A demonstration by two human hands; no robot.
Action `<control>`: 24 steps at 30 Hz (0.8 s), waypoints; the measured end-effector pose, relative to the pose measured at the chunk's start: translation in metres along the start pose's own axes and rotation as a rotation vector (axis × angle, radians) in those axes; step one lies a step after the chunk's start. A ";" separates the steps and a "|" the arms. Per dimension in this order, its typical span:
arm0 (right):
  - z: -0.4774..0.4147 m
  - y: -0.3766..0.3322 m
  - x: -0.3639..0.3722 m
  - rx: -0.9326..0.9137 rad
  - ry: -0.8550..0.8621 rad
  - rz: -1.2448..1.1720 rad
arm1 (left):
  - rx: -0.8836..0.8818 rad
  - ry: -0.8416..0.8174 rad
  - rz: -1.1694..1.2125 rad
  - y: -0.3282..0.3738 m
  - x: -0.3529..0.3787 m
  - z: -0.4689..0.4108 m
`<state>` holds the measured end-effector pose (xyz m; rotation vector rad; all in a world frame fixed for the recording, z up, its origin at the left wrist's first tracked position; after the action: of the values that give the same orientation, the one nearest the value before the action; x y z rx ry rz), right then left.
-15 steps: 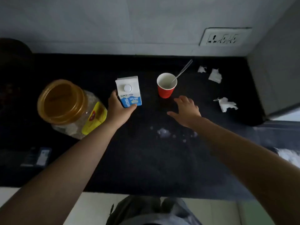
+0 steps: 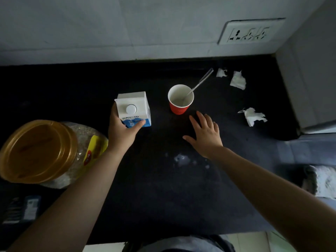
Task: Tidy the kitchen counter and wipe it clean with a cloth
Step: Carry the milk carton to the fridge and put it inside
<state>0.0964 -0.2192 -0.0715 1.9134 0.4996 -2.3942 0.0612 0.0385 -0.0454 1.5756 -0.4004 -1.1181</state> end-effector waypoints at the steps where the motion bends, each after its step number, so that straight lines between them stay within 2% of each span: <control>1: 0.000 0.000 0.001 -0.005 0.005 -0.009 | 0.014 0.002 -0.004 0.000 -0.001 -0.001; 9: 0.001 0.003 0.003 -0.003 0.018 -0.027 | 0.118 -0.016 -0.086 0.002 -0.005 -0.009; 21: 0.005 0.000 0.002 0.021 0.042 -0.028 | -0.030 -0.004 0.131 0.011 -0.008 0.010; 24: 0.005 -0.002 -0.006 0.011 -0.007 -0.018 | -0.016 -0.007 0.132 0.023 -0.013 0.020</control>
<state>0.0928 -0.2200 -0.0649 1.9129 0.5065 -2.4182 0.0455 0.0292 -0.0181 1.5095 -0.4919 -1.0238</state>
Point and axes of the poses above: each hand's wrist, its own z-axis away from the middle knuckle, its own x-axis out of the palm, y = z × x, the point moved 3 cm from there along -z, towards the middle knuckle, and after that the axes turned 9 degrees about y, right-handed, at the moved point
